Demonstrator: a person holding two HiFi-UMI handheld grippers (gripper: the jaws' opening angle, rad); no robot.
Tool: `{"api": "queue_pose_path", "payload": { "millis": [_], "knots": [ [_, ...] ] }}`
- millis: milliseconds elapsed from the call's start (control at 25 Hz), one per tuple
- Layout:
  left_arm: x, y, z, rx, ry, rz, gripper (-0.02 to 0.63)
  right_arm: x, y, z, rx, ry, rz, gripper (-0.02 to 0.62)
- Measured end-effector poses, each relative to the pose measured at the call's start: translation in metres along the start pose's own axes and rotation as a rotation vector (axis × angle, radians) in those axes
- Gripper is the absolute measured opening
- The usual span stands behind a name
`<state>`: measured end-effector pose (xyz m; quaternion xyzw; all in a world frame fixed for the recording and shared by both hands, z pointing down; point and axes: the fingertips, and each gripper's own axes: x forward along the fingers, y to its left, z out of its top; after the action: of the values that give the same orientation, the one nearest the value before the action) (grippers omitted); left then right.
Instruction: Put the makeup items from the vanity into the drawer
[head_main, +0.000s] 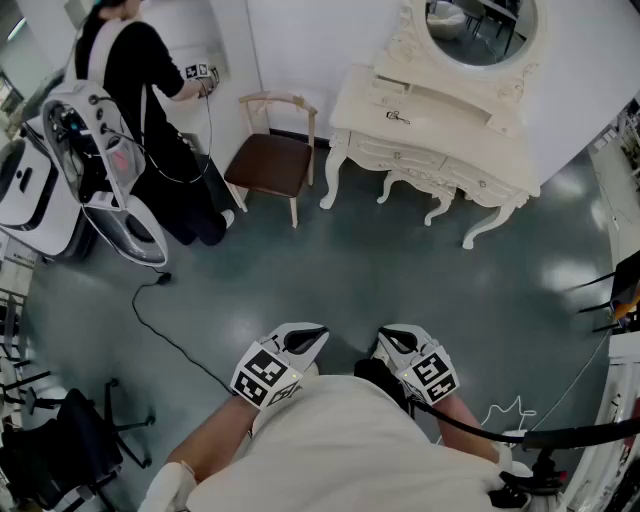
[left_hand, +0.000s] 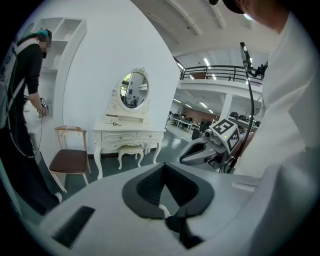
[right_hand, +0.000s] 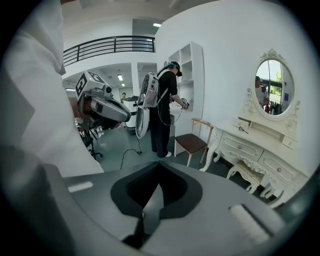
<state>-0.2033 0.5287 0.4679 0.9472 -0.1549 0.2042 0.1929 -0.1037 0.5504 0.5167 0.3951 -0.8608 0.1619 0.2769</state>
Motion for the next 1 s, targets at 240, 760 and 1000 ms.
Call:
{"api": "queue_pose_path", "payload": {
  "millis": [240,760,1000],
  "knots": [
    [-0.003,0.016,-0.008,-0.006,0.003,-0.012,0.002,0.011,0.001,0.011,-0.020,0.007,-0.004,0.000],
    [0.005,0.018,0.027,0.028,-0.025,0.015,0.002,0.016,-0.028,0.035,-0.032,-0.064,-0.006,0.002],
    [0.080,0.038,0.086,0.043,-0.011,0.033,0.002,0.002,-0.133,0.041,-0.037,-0.076,-0.027,0.025]
  ]
}}
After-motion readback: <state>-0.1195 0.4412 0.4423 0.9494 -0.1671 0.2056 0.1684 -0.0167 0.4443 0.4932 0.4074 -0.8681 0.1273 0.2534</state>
